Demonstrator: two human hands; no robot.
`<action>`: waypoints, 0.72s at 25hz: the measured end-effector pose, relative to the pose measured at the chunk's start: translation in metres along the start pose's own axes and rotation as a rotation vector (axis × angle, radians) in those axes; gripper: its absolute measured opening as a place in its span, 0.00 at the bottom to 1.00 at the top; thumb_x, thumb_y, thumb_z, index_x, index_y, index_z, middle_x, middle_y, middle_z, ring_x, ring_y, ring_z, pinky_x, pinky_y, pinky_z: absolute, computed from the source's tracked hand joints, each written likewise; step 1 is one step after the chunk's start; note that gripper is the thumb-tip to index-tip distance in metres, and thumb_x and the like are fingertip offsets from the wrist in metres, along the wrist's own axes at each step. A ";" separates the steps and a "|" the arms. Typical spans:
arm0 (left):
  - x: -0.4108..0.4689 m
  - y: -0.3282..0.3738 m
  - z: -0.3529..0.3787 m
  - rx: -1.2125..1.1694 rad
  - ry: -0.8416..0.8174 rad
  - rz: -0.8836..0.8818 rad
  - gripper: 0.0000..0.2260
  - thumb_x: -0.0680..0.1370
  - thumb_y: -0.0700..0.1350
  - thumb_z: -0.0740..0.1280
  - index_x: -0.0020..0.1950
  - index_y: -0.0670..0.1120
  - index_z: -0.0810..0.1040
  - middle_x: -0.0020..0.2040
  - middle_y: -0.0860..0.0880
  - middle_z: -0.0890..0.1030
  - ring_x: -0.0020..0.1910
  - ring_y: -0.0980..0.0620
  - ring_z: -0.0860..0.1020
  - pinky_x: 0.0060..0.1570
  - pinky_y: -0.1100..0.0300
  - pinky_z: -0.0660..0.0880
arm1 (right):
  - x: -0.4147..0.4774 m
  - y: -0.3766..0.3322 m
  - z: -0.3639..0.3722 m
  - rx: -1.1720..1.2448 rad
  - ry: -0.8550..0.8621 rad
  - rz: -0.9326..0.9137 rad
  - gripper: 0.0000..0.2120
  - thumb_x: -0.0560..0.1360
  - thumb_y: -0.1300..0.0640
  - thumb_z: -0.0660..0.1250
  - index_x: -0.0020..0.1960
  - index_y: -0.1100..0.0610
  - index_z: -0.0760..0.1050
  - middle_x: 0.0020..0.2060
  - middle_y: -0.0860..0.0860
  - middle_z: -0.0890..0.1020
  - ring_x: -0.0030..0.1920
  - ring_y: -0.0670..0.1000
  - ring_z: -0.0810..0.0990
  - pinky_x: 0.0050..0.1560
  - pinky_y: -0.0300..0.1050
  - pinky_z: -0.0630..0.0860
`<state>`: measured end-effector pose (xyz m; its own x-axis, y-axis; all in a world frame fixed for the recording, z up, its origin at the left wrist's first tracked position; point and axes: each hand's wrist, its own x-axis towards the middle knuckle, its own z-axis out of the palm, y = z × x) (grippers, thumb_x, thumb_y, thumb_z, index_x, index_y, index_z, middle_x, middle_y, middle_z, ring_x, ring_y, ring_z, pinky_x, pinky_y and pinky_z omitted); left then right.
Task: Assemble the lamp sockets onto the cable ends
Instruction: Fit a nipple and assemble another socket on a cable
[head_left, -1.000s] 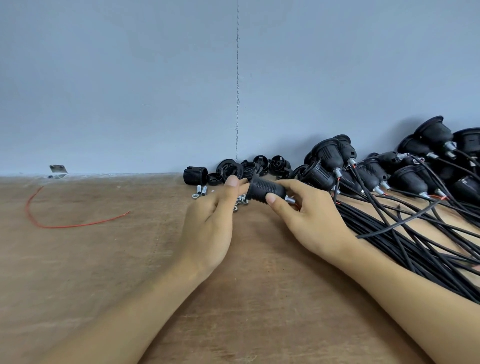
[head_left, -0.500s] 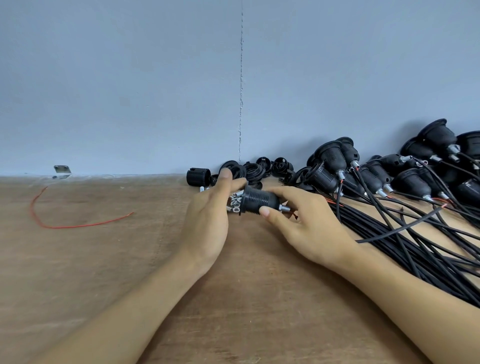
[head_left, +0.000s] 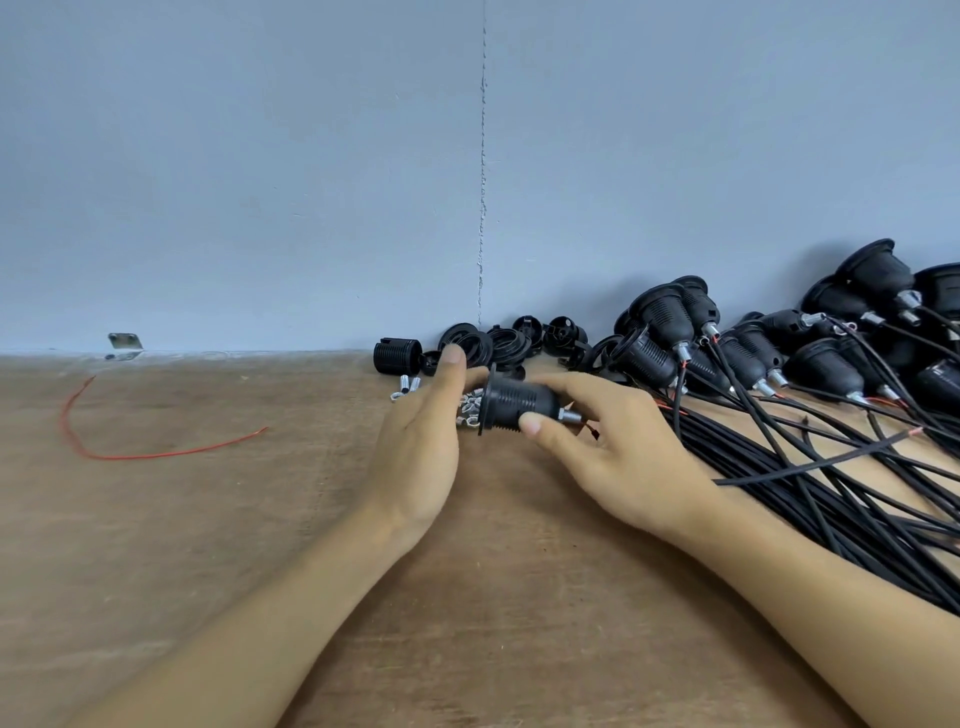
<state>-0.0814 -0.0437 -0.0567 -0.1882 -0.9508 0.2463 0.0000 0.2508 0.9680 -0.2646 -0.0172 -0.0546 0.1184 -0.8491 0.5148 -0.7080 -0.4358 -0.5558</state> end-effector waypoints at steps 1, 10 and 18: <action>0.001 0.001 -0.001 -0.022 0.007 0.015 0.28 0.77 0.71 0.55 0.58 0.54 0.85 0.59 0.59 0.85 0.64 0.63 0.78 0.73 0.58 0.66 | 0.000 0.001 0.001 -0.034 -0.019 -0.011 0.11 0.78 0.48 0.68 0.59 0.48 0.79 0.48 0.40 0.83 0.49 0.40 0.79 0.46 0.31 0.71; -0.013 -0.003 0.015 0.178 -0.054 0.101 0.25 0.79 0.68 0.52 0.48 0.54 0.82 0.45 0.66 0.81 0.49 0.76 0.76 0.51 0.81 0.66 | 0.003 0.001 -0.001 0.114 0.199 0.073 0.11 0.78 0.49 0.69 0.60 0.49 0.78 0.47 0.39 0.83 0.43 0.39 0.81 0.44 0.29 0.73; -0.004 -0.003 0.008 0.055 -0.088 -0.006 0.23 0.77 0.73 0.48 0.50 0.72 0.83 0.53 0.64 0.85 0.58 0.66 0.80 0.63 0.58 0.71 | 0.001 -0.002 -0.005 0.011 0.075 -0.042 0.18 0.79 0.50 0.68 0.67 0.53 0.75 0.54 0.44 0.82 0.51 0.45 0.80 0.54 0.45 0.75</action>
<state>-0.0886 -0.0390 -0.0609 -0.2734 -0.9333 0.2330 -0.0552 0.2570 0.9648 -0.2667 -0.0158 -0.0491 0.0957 -0.8054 0.5850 -0.6956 -0.4745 -0.5395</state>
